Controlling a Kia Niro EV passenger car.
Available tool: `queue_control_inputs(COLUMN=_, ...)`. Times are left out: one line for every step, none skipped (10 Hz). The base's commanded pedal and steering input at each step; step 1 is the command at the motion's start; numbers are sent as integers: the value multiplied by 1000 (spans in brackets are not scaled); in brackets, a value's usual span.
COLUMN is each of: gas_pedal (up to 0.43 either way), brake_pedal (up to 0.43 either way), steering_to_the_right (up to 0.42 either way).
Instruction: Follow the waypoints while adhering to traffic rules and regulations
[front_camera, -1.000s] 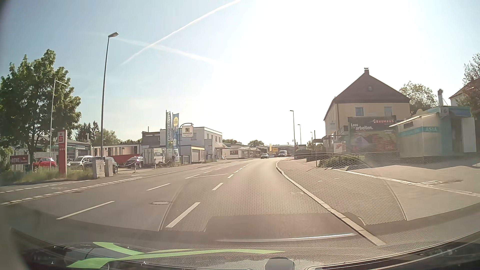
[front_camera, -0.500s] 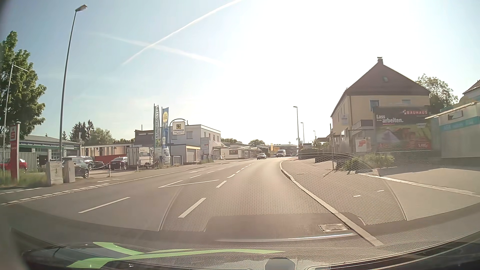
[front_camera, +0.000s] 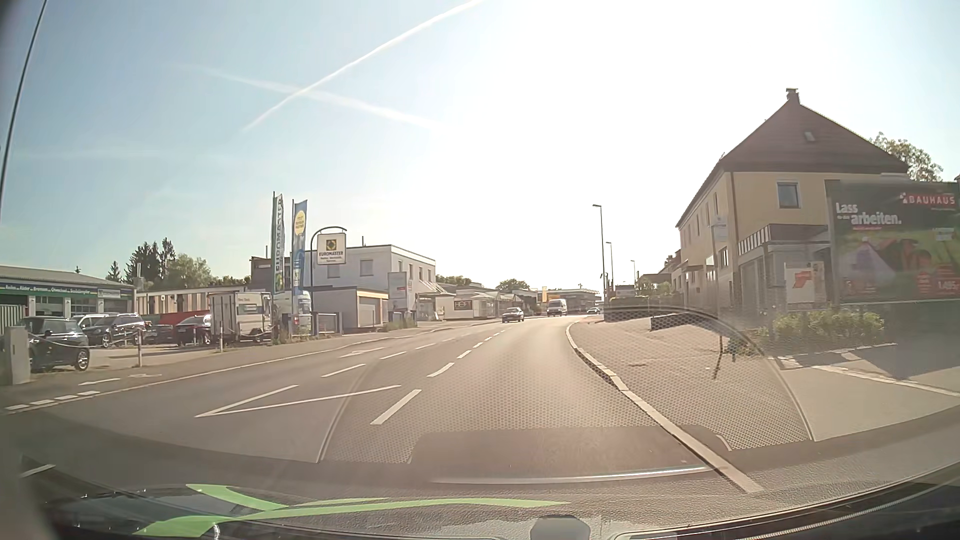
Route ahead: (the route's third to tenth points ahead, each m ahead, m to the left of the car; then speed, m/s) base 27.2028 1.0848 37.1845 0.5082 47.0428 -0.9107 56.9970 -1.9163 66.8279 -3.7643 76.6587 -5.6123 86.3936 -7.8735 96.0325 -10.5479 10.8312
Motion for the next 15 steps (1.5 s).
queue_control_inputs(gas_pedal=87, brake_pedal=0, steering_to_the_right=0)
queue_control_inputs(gas_pedal=67, brake_pedal=0, steering_to_the_right=1)
queue_control_inputs(gas_pedal=67, brake_pedal=0, steering_to_the_right=1)
queue_control_inputs(gas_pedal=67, brake_pedal=0, steering_to_the_right=2)
queue_control_inputs(gas_pedal=67, brake_pedal=0, steering_to_the_right=2)
queue_control_inputs(gas_pedal=67, brake_pedal=0, steering_to_the_right=2)
queue_control_inputs(gas_pedal=67, brake_pedal=0, steering_to_the_right=3)
queue_control_inputs(gas_pedal=79, brake_pedal=0, steering_to_the_right=4)
queue_control_inputs(gas_pedal=79, brake_pedal=0, steering_to_the_right=5)
queue_control_inputs(gas_pedal=79, brake_pedal=0, steering_to_the_right=6)
queue_control_inputs(gas_pedal=79, brake_pedal=0, steering_to_the_right=7)
queue_control_inputs(gas_pedal=79, brake_pedal=0, steering_to_the_right=7)
queue_control_inputs(gas_pedal=79, brake_pedal=0, steering_to_the_right=8)
queue_control_inputs(gas_pedal=79, brake_pedal=0, steering_to_the_right=9)
queue_control_inputs(gas_pedal=79, brake_pedal=0, steering_to_the_right=10)
